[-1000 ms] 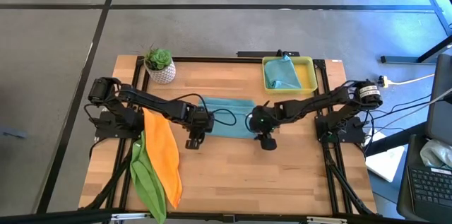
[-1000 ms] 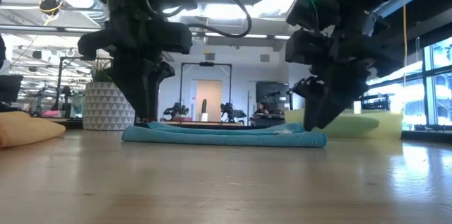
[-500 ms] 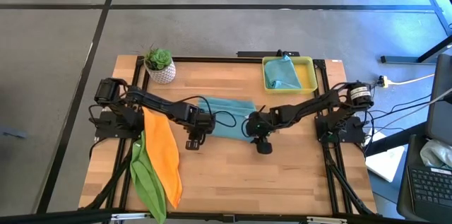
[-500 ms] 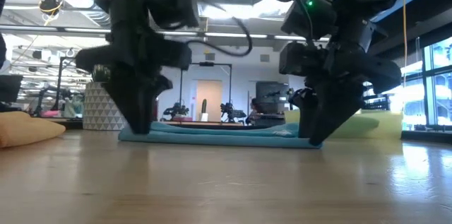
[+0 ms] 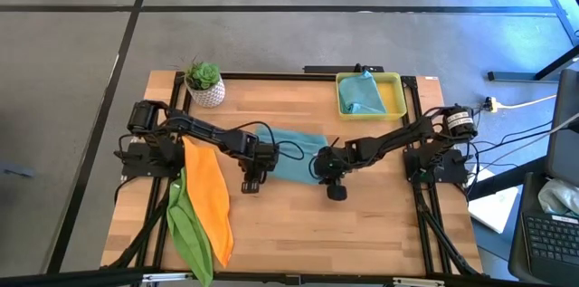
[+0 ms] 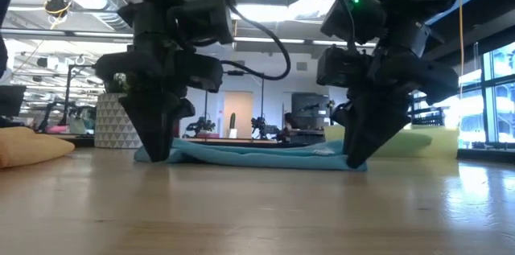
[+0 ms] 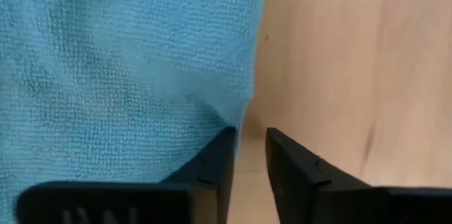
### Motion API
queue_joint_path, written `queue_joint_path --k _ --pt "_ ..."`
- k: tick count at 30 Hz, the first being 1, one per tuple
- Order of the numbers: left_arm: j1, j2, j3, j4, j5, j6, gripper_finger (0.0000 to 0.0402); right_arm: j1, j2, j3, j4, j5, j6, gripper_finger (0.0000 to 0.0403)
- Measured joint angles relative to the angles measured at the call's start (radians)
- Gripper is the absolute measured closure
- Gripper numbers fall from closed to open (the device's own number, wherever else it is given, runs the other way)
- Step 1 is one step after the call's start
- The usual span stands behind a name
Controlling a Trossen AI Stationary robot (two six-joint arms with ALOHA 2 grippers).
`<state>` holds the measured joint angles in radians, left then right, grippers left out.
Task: Fold microfiber towels
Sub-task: Fold the right blue microfiber towel
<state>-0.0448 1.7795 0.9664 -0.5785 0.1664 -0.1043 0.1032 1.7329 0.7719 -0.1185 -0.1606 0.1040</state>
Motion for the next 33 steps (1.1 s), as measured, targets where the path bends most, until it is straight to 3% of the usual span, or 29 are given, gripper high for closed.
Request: queue_joint_path --k 3,5,9,15,23,33 --pt "-0.001 -0.007 -0.001 -0.006 0.021 -0.026 0.0373 -0.003 -0.008 0.000 -0.008 -0.053 0.012 0.0387" --pt "0.008 -0.024 -0.005 -0.020 0.062 -0.062 0.0394 -0.002 -0.020 0.001 -0.033 -0.082 0.035 0.0391" --pt "0.015 -0.087 0.028 -0.191 0.108 -0.124 0.0401 -0.002 -0.085 0.042 -0.250 -0.082 0.049 0.0396" --pt "0.013 -0.247 0.120 -0.364 0.052 -0.170 0.0401 -0.002 -0.241 0.168 -0.408 -0.079 0.020 0.0397" --pt "0.010 -0.406 0.135 -0.321 0.000 -0.256 0.0401 -0.020 -0.301 0.204 -0.423 -0.017 -0.002 0.0397" --pt "-0.114 -0.351 0.136 -0.112 -0.002 -0.168 0.0372 -0.041 -0.296 0.205 -0.443 -0.075 -0.003 0.0397"
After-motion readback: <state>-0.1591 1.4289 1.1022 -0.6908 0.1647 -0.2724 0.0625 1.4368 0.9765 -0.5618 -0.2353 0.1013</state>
